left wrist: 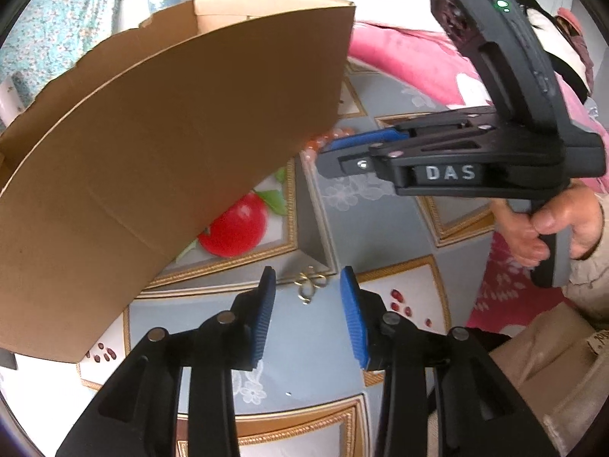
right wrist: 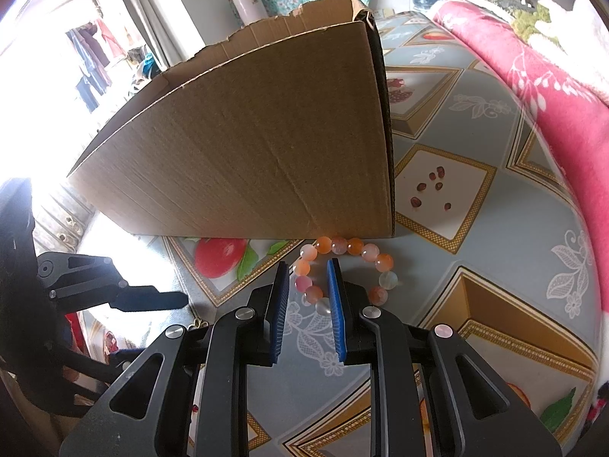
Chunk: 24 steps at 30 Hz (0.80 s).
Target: Organize jewelry
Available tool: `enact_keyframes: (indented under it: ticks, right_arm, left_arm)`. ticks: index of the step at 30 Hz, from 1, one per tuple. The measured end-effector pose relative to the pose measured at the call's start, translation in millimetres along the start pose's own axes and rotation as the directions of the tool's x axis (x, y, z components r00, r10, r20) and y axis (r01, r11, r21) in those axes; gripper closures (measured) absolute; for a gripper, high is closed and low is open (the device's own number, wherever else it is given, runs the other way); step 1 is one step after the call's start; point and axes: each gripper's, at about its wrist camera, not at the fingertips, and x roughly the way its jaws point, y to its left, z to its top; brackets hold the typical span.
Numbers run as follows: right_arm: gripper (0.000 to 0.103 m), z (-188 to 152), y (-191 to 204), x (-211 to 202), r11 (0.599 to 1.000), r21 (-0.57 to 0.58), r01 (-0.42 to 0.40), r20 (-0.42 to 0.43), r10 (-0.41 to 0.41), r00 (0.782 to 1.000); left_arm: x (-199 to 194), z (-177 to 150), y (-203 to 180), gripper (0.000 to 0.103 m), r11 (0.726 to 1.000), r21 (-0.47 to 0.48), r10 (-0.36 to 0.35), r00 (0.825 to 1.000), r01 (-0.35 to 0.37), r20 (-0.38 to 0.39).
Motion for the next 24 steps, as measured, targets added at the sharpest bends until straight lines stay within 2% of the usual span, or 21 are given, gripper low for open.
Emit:
enact_keyframes:
  ticks: [3, 10, 18, 24]
  right_arm:
    - [0.084, 0, -1, -1, 1.0, 0.0, -0.001, 0.0, 0.001, 1.0]
    - [0.084, 0, -5, -1, 1.0, 0.003, -0.008, 0.002, 0.008, 1.0]
    - [0.084, 0, -6, -2, 1.0, 0.003, -0.008, 0.003, 0.008, 1.0]
    - [0.084, 0, -6, -1, 1.0, 0.002, -0.007, 0.002, 0.007, 1.0]
  left_arm:
    - [2, 5, -2, 0.069, 1.0, 0.007, -0.003, 1.0, 0.003, -0.024]
    - [10, 11, -11, 0.07, 0.998, 0.058, 0.044, 0.997, -0.04, -0.067]
    - [18, 20, -20, 0.087, 0.995, 0.079, 0.061, 0.995, -0.054, -0.077]
    - [14, 17, -24, 0.087, 0.994, 0.089, 0.072, 0.995, -0.066, -0.064]
